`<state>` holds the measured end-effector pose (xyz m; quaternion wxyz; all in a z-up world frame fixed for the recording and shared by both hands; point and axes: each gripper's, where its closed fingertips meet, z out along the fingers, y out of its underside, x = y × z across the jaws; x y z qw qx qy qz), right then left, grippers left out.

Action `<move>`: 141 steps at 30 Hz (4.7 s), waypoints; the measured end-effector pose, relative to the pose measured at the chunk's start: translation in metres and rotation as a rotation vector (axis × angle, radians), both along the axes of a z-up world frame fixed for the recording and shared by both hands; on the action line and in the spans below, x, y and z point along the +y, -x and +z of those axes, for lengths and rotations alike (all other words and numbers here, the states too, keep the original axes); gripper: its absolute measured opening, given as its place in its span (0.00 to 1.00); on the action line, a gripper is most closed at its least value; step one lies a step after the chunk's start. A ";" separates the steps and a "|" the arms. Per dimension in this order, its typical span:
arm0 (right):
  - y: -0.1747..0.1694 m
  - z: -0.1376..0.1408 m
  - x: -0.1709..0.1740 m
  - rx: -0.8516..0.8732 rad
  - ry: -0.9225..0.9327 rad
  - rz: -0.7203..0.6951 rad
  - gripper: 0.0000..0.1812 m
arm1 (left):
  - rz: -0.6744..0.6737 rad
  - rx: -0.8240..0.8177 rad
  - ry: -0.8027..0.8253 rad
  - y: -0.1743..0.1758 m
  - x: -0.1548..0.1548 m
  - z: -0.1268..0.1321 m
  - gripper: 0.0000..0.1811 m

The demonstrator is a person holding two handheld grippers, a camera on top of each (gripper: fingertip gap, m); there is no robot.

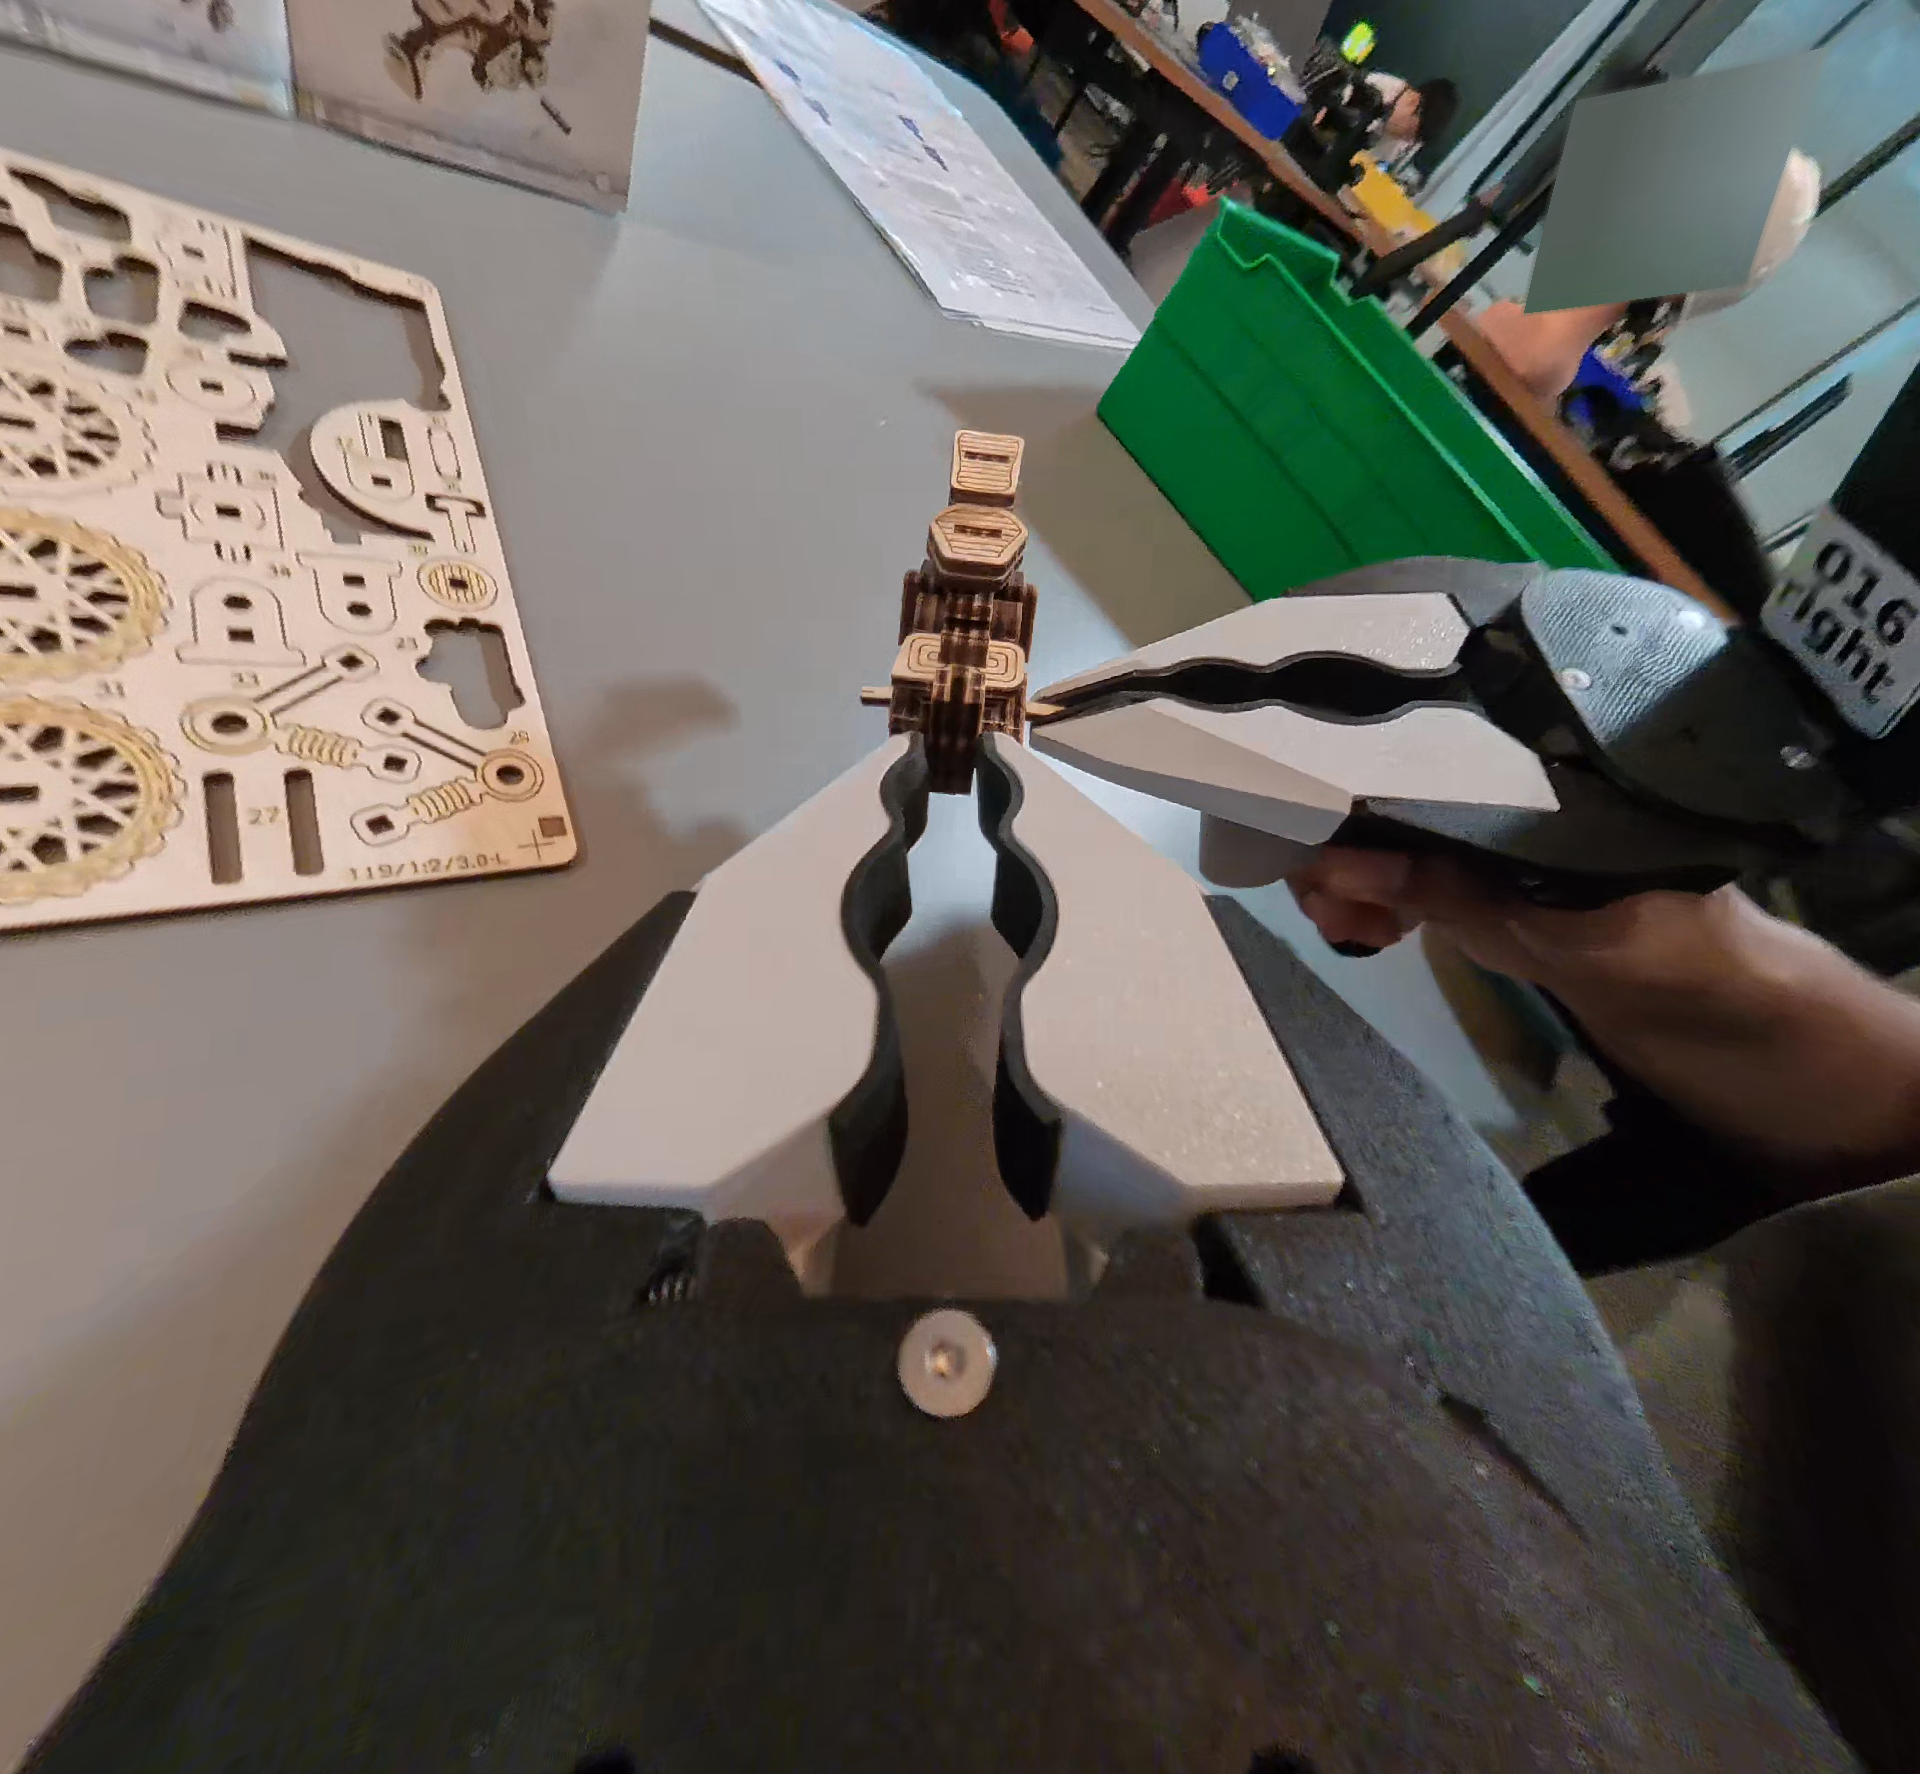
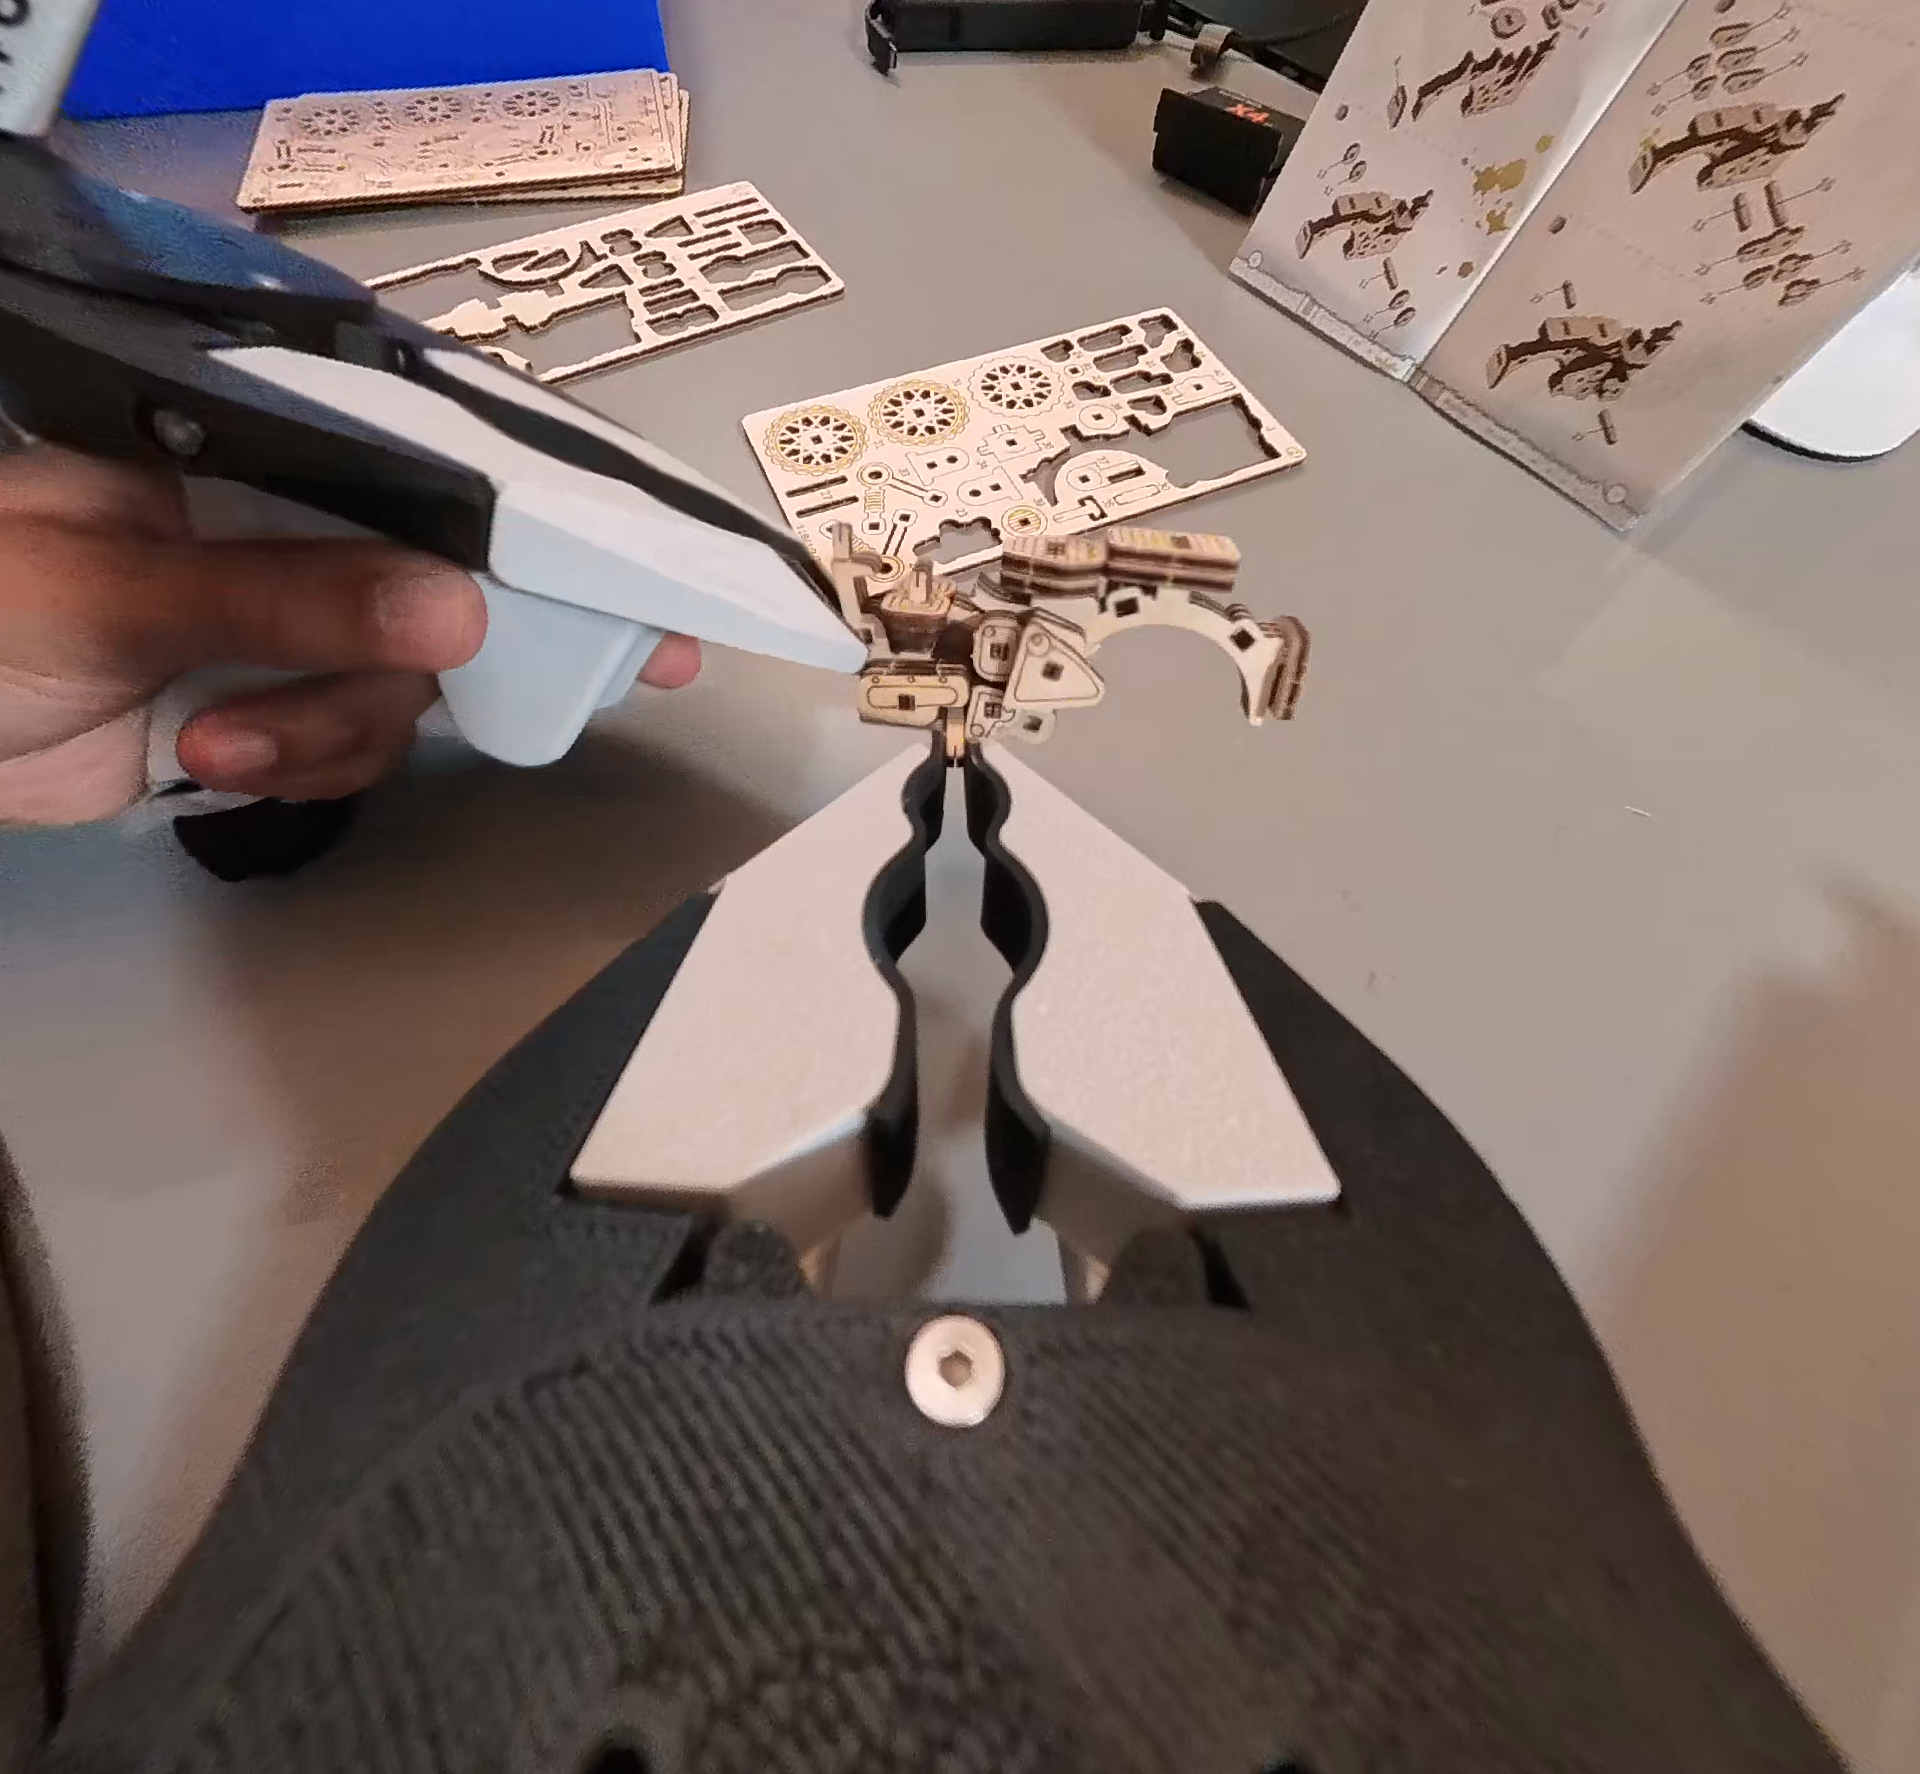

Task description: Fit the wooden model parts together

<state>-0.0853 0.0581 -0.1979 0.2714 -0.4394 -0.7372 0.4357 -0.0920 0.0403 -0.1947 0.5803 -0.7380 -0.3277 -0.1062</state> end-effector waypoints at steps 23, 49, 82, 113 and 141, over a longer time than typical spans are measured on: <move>-0.003 0.002 0.000 0.002 0.020 0.023 0.00 | 0.006 0.443 0.228 -0.001 -0.001 0.006 0.03; -0.014 -0.003 -0.013 0.012 -0.023 0.199 0.00 | -0.011 -0.071 -0.055 0.001 -0.005 0.002 0.03; -0.013 0.013 -0.009 0.047 0.095 0.185 0.00 | -0.010 -0.131 0.078 0.002 -0.008 -0.021 0.03; -0.036 0.029 -0.026 -0.027 0.401 0.409 0.01 | -0.362 -0.116 -0.237 -0.040 -0.006 0.041 0.00; -0.045 0.062 -0.032 0.023 0.646 0.473 0.05 | -0.469 -0.237 -0.379 -0.054 -0.009 0.060 0.00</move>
